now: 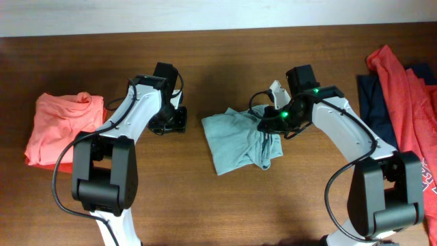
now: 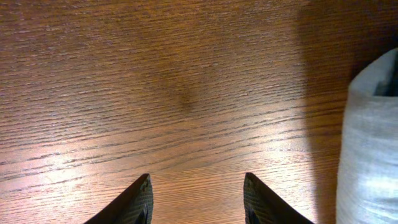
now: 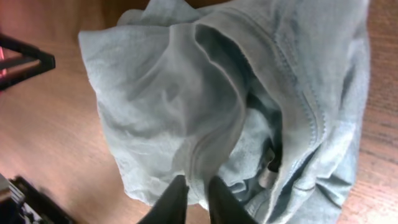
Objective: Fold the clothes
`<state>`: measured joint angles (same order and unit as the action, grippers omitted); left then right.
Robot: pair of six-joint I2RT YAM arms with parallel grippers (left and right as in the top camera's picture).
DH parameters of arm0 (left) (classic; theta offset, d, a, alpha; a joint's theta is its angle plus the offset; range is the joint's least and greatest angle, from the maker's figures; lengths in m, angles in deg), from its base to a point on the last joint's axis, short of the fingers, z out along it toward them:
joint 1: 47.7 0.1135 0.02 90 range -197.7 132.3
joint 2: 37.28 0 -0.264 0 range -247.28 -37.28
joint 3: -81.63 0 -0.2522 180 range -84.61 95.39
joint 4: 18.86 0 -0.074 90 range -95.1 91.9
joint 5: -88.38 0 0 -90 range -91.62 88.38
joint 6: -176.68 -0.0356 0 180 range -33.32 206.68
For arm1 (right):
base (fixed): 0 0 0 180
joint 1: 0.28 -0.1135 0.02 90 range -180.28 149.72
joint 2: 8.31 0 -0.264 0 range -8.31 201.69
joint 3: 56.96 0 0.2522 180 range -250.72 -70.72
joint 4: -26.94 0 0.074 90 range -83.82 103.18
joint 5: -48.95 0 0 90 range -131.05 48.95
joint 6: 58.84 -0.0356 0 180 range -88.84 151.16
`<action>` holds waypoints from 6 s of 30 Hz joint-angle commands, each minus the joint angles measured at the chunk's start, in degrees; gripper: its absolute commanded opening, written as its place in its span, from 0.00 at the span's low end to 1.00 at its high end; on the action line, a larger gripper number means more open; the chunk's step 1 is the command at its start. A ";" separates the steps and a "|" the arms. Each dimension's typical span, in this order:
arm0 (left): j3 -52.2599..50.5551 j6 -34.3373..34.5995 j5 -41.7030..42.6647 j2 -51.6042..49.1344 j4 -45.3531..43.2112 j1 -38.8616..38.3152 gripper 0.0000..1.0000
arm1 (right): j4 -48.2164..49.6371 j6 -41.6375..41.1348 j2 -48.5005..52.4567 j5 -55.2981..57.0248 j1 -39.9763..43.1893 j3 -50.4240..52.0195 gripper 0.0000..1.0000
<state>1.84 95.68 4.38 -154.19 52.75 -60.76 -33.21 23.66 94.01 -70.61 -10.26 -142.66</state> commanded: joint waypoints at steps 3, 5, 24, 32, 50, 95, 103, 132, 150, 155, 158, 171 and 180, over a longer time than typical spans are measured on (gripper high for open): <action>-0.35 -0.94 1.81 -0.52 0.13 0.07 0.47 | -0.70 1.75 -0.42 2.08 -1.46 -0.33 0.24; -0.33 -0.96 4.57 -0.52 0.11 0.07 0.46 | -1.73 1.75 -0.42 4.74 -1.57 -0.33 0.24; -0.26 -4.52 14.25 -0.39 -0.15 -8.33 0.47 | -11.69 11.80 0.17 9.49 -1.64 0.96 0.41; -0.48 -3.02 10.49 -0.42 -1.27 -11.23 0.47 | -9.20 11.80 2.19 7.32 -3.91 1.77 0.41; -2.75 -1.33 7.67 -0.55 -7.69 -13.57 0.47 | -4.92 11.76 3.93 7.76 -6.67 3.02 0.41; -2.86 -1.31 7.65 -7.93 -10.08 -14.80 0.46 | -7.28 13.29 2.99 22.77 3.65 -5.92 0.38; -2.86 -1.33 7.65 -7.93 -10.12 -14.80 0.46 | -11.87 14.95 2.82 17.49 3.63 -5.88 0.38; -2.86 -1.33 7.69 -7.93 -9.99 -14.82 0.47 | -4.28 18.75 6.67 6.91 -0.96 -2.78 0.04; -2.86 -1.33 7.67 -7.93 -9.84 -14.80 0.47 | -0.44 18.38 7.26 16.81 1.27 -12.70 0.22; -2.86 -1.33 7.67 -7.93 -9.60 -14.80 0.47 | -4.22 17.22 7.37 19.93 1.49 -12.02 0.18; -2.86 -1.36 7.65 -7.93 -9.20 -14.80 0.47 | -6.40 16.24 6.12 19.93 1.49 -12.02 0.19; -2.84 -1.36 7.65 -7.91 -9.31 -14.64 0.47 | -17.42 14.23 3.96 21.03 1.40 -5.33 0.27; -2.84 -1.33 7.67 -7.91 -9.22 -14.64 0.47 | -9.60 12.20 4.02 23.96 1.42 -0.74 0.40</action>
<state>0.47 94.01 13.58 -158.38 42.85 -75.23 -44.14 37.93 99.63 -49.41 -9.04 -144.72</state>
